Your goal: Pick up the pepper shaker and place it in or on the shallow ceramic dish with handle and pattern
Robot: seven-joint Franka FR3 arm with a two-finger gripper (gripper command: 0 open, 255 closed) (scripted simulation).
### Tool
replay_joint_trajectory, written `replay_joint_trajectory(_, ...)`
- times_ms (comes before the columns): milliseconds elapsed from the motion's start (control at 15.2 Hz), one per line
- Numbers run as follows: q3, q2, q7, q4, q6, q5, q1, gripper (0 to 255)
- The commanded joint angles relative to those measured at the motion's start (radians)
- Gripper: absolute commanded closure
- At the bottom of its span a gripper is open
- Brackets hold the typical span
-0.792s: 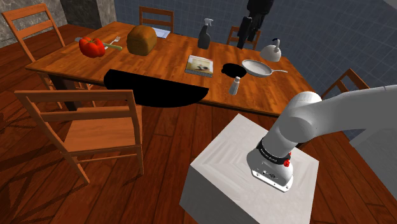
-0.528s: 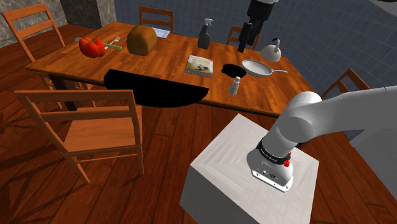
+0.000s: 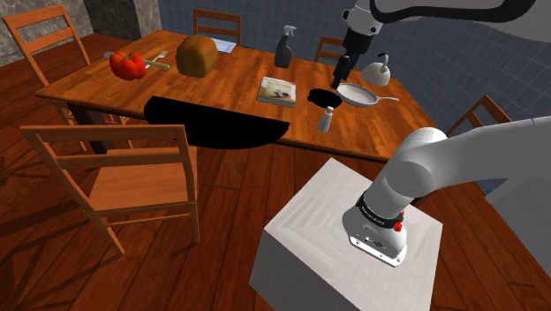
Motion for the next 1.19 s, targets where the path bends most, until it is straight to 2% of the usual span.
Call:
replay_joint_trajectory(0, -0.048, 0.019, -0.045, -0.034, 0.059, -0.016, -0.005, 0)
replay_joint_trajectory(462, -0.244, 0.177, -0.227, -0.074, 0.271, -0.049, -0.002, 0)
replay_joint_trajectory(792, -0.401, 0.35, -0.388, -0.054, 0.425, -0.009, 0.046, 0)
replay_joint_trajectory(1122, -0.424, 0.393, -0.402, -0.081, 0.492, 0.003, 0.059, 0)
